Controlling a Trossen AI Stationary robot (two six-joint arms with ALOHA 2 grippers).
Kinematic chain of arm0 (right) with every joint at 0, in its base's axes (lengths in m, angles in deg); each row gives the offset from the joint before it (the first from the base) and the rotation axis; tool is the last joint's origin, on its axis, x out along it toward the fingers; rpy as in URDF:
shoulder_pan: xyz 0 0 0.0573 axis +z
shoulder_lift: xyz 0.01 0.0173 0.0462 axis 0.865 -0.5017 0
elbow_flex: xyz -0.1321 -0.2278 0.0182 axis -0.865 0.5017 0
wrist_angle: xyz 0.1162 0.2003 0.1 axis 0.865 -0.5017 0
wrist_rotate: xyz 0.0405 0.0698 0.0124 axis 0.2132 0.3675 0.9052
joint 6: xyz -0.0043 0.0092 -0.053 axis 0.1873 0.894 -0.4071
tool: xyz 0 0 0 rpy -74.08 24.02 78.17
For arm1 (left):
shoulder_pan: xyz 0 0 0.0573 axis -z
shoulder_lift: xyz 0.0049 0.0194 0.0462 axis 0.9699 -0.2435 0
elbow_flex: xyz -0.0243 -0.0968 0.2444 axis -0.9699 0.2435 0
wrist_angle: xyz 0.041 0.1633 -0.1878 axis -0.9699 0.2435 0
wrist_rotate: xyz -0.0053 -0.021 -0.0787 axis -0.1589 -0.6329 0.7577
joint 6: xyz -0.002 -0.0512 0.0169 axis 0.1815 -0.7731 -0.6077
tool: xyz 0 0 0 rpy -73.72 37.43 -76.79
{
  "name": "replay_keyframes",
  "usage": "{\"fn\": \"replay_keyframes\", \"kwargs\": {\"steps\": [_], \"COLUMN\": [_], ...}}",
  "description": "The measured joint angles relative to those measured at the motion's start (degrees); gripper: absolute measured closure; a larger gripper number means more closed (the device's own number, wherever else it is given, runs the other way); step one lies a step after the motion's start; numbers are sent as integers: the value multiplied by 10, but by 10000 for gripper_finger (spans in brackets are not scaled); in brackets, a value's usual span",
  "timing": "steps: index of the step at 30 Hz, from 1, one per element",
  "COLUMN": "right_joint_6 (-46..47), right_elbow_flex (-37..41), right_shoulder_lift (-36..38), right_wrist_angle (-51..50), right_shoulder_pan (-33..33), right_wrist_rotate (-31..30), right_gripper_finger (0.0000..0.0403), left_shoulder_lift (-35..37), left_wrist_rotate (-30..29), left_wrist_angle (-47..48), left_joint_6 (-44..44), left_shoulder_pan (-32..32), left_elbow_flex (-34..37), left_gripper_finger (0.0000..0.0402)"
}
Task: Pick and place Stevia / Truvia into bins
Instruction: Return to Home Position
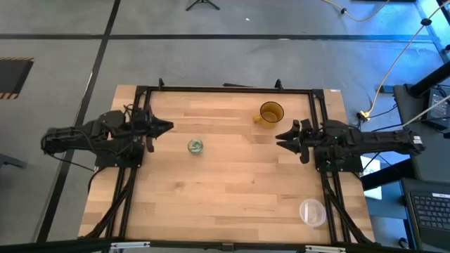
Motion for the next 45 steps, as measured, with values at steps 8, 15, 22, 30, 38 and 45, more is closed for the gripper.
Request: {"fn": "replay_keyframes", "kwargs": {"steps": [8, 15, 22, 30, 38, 45], "right_joint_6": [32, 18, -9, -32, -36, -28], "right_elbow_flex": [64, 86, 88, 88, 88, 88], "right_shoulder_lift": [109, 176, 227, 236, 235, 235], "right_wrist_angle": [13, 9, -23, -43, -52, -76], "right_shoulder_pan": [-11, -11, -14, -14, -14, -14], "right_wrist_rotate": [0, -5, -12, -33, -35, -37], "right_gripper_finger": [242, 242, 242, 242, 242, 242], "left_shoulder_lift": [107, 184, 184, 184, 185, 185], "left_wrist_rotate": [-10, -20, -28, -31, -33, -41], "left_wrist_angle": [0, -4, -30, -66, -95, -119], "left_joint_6": [-2, -11, -18, -30, -36, -36], "left_shoulder_pan": [-1, -1, -1, -1, -1, -1], "left_elbow_flex": [39, 80, 133, 178, 217, 244], "left_gripper_finger": [370, 377, 380, 380, 380, 380]}}
